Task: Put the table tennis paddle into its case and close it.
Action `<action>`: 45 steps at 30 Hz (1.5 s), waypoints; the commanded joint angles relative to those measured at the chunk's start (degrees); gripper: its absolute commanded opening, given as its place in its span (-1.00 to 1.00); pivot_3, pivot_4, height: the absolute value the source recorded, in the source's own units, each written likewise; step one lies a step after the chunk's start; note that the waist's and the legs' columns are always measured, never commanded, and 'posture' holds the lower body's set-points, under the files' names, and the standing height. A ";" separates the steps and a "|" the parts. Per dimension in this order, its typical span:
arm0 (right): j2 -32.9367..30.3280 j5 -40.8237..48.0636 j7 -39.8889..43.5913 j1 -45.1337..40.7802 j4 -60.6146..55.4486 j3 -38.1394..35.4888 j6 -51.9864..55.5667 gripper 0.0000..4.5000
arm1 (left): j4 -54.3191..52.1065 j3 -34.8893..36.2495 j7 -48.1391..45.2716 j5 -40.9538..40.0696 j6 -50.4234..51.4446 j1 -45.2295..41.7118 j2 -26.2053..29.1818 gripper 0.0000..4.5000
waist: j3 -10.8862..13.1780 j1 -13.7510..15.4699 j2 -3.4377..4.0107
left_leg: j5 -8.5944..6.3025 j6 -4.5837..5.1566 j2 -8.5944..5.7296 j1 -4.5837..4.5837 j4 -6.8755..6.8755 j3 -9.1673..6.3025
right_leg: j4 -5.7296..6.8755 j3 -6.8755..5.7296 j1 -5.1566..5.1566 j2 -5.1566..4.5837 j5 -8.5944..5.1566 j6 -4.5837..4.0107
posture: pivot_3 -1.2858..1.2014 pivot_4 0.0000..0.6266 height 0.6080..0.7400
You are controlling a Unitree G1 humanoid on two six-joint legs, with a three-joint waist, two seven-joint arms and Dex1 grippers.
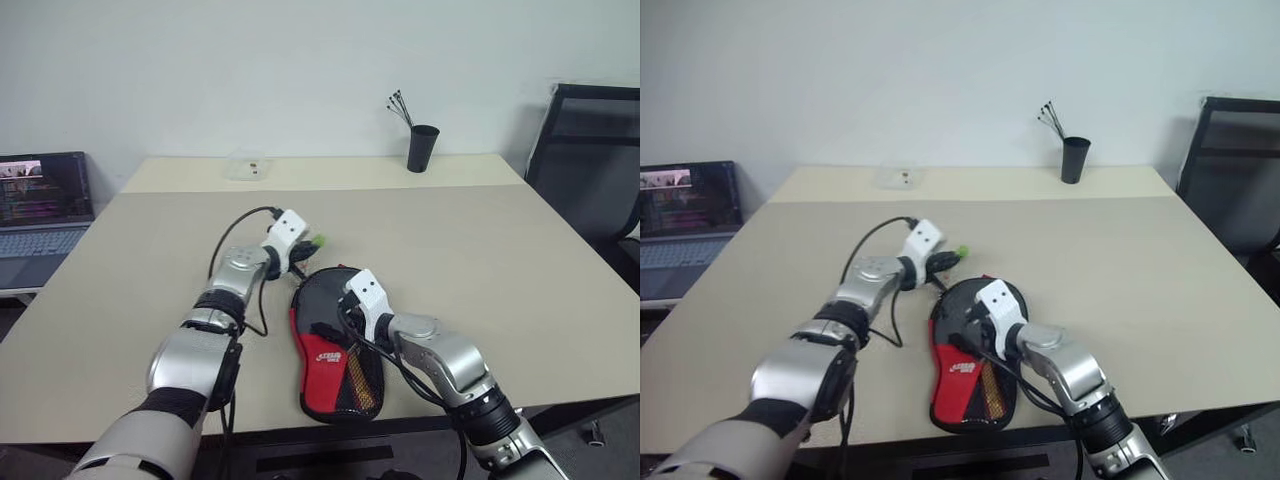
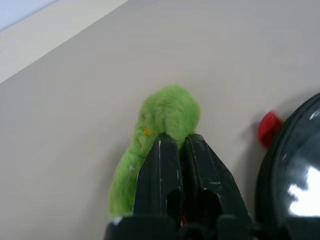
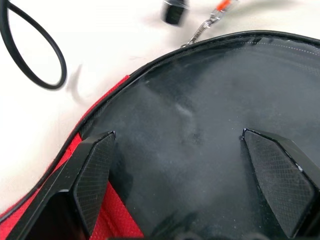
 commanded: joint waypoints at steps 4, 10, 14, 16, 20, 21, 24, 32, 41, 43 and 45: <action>0.09 -0.45 -0.44 2.49 -0.43 0.86 3.44 1.00 | 1.05 -1.55 3.66 3.43 -2.00 -7.45 -4.44 -0.98 | 0.00 -0.02 0.00 | 0.00 0.00 0.00 0.00 -0.01 0.01 | -0.01 0.01 -0.01 0.00 0.00 0.00 | 0.03 -0.52 1.00; 0.55 -0.72 -0.92 3.64 -1.00 1.37 3.64 1.00 | 2.08 -2.91 5.25 6.14 -2.68 -10.51 -9.31 -0.98 | -0.01 0.22 -0.02 | 0.00 0.00 -0.07 -0.02 0.00 0.01 | -0.02 0.01 0.00 -0.05 0.00 0.00 | 0.03 -0.52 1.00; 1.05 -0.90 -1.25 4.10 -1.24 1.42 3.74 1.00 | 2.17 -4.26 4.23 8.03 -4.17 -11.72 -12.67 -0.98 | -0.01 0.22 -0.02 | 0.00 0.00 -0.08 -0.02 0.00 0.01 | -0.02 0.00 0.00 -0.06 0.00 0.00 | 0.03 -0.52 1.00; 1.18 -1.07 -1.32 4.34 -1.37 1.38 3.74 1.00 | 2.13 -5.07 3.30 8.80 -5.09 -11.96 -14.22 -0.98 | -0.01 0.22 -0.02 | 0.00 0.00 -0.09 -0.03 0.00 0.00 | -0.02 0.00 0.00 -0.06 0.00 0.00 | 0.03 -0.52 1.00; 1.60 -1.38 -1.53 4.33 -1.34 1.26 3.62 1.00 | 2.12 -5.91 1.36 9.82 -6.02 -11.32 -16.74 -0.98 | -0.01 0.21 -0.02 | 0.00 0.00 -0.09 -0.02 0.00 0.02 | -0.03 0.01 0.00 -0.06 0.00 0.00 | 0.03 -0.52 1.00; 1.70 -1.45 -1.56 4.26 -1.27 1.22 3.56 1.00 | 2.11 -6.10 0.89 10.10 -6.26 -11.03 -17.02 -0.98 | -0.01 0.21 -0.02 | 0.00 0.00 -0.09 -0.02 0.00 0.01 | -0.03 0.01 0.00 -0.06 0.00 0.00 | 0.03 -0.52 1.00; 1.97 -1.69 -1.51 4.19 -1.13 1.08 3.38 1.00 | 2.09 -6.56 -0.26 10.60 -6.71 -10.21 -17.36 -0.98 | -0.01 0.11 -0.02 | 0.00 0.00 -0.09 -0.02 0.00 0.01 | -0.02 0.01 0.00 -0.06 0.00 0.00 | 0.03 -0.52 1.00; 2.80 -2.18 -1.19 3.73 -0.05 0.82 2.64 1.00 | 2.27 -7.37 -8.33 11.38 -4.18 -7.48 -15.46 -0.98 | -0.02 -0.09 -0.02 | 0.00 0.00 -0.07 0.01 0.00 0.02 | 0.00 0.02 0.01 -0.04 0.00 0.00 | 0.03 -0.52 1.00; 3.14 -2.50 -0.37 2.86 1.44 0.98 1.71 1.00 | 1.77 -5.05 -10.21 8.76 -1.34 -6.97 -15.03 0.13 | -0.03 -0.25 -0.01 | 0.00 0.00 -0.04 0.06 0.01 0.01 | 0.05 0.03 0.02 -0.01 0.00 0.00 | 0.03 -0.52 1.00; 3.14 -2.51 -0.31 2.73 1.59 0.95 1.60 1.00 | 1.58 -3.43 -8.36 7.42 0.24 -7.11 -14.69 0.44 | -0.03 -0.28 -0.01 | 0.00 0.00 -0.03 0.07 0.01 0.00 | 0.06 0.03 0.03 0.00 0.00 0.00 | 0.03 -0.52 1.00; 3.13 -2.49 -0.28 2.64 1.68 0.91 1.51 1.00 | 1.48 -1.82 -6.77 6.09 1.96 -7.22 -14.31 0.76 | -0.03 -0.31 -0.01 | 0.00 0.00 -0.03 0.07 0.01 0.00 | 0.06 0.03 0.03 0.00 0.00 0.00 | 0.03 -0.52 1.00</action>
